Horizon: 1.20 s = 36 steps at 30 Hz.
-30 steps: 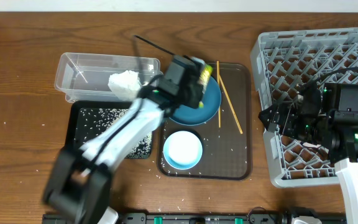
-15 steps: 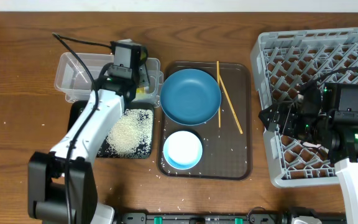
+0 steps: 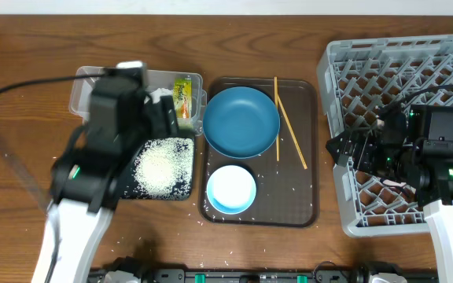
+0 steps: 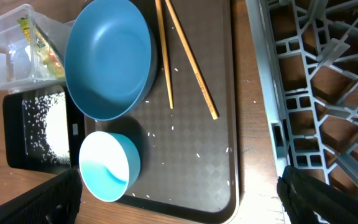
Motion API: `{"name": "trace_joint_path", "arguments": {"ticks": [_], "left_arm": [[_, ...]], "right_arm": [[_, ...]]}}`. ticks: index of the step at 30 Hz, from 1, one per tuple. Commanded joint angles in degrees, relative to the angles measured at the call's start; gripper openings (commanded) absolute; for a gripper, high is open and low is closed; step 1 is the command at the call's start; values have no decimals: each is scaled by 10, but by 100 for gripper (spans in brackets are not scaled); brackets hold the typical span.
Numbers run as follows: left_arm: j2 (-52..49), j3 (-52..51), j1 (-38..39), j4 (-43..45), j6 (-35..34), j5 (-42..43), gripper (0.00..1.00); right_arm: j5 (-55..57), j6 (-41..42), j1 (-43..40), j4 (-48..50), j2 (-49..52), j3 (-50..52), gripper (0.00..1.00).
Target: Sort waste into correct bins and load items into the dishwasher rack
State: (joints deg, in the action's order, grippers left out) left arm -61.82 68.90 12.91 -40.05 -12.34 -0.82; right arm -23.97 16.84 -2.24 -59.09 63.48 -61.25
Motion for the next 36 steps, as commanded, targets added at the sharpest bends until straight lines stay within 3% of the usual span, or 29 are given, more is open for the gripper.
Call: {"name": "trace_joint_path", "arguments": {"ticks": [1, 9, 21, 26, 36], "left_arm": [[53, 10, 0, -18, 7, 13, 85], [138, 10, 0, -33, 7, 13, 87], [147, 8, 0, -50, 7, 13, 89], [180, -38, 0, -36, 14, -24, 89], [355, -344, 0, 222, 14, -33, 89]], "right_arm": [[-2, 3, 8, -1, -1, 2, 99], [-2, 3, 8, -1, -1, 2, 99], [-2, 3, 8, -1, -1, 2, 99], [-2, 3, 8, -1, -1, 2, 99], [-2, 3, 8, -1, -1, 2, 99]]}}
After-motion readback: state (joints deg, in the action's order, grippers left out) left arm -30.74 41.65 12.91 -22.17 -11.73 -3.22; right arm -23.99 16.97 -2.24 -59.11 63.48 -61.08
